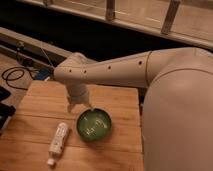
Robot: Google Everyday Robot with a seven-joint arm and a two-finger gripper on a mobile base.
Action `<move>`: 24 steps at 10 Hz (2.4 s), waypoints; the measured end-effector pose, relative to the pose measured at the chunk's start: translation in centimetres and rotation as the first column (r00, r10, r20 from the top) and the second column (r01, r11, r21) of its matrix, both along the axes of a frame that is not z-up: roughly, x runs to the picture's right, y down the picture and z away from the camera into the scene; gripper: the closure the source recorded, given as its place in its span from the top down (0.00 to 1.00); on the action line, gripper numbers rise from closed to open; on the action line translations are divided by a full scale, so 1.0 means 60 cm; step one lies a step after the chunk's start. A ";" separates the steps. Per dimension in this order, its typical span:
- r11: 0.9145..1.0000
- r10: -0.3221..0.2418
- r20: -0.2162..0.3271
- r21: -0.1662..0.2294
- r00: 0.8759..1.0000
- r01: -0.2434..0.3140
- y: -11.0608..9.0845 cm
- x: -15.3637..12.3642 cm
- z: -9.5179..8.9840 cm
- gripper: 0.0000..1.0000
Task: Place the bottle in the ceramic bowl
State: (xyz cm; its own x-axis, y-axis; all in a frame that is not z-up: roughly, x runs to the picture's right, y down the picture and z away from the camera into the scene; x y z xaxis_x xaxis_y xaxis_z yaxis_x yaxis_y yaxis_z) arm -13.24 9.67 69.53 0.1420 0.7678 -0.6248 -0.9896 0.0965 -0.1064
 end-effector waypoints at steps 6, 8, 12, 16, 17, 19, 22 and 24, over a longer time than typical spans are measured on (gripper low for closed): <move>0.986 -0.161 0.099 -0.024 0.982 0.164 0.079 -0.196 -0.036 0.65; 0.983 -0.176 0.096 -0.024 0.980 0.179 0.088 -0.203 -0.038 0.65; 0.982 -0.180 0.096 -0.045 0.979 0.185 0.096 -0.206 -0.030 0.65; 0.980 -0.141 0.129 -0.122 0.982 0.157 0.161 -0.240 0.035 0.65; 0.978 -0.129 0.131 -0.146 0.983 0.148 0.176 -0.251 0.048 0.65; 0.974 -0.108 0.123 -0.187 0.987 0.130 0.197 -0.261 0.069 0.65; 0.966 -0.100 0.075 -0.232 0.992 0.115 0.221 -0.267 0.089 0.65; 0.969 -0.078 0.034 -0.231 0.996 0.084 0.220 -0.245 0.091 0.65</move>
State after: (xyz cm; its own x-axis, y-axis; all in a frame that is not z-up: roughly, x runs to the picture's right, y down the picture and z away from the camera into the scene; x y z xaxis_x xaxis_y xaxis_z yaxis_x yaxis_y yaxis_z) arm -27.93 22.87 75.01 0.2151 0.5876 -0.7800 -0.9764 0.1464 -0.1590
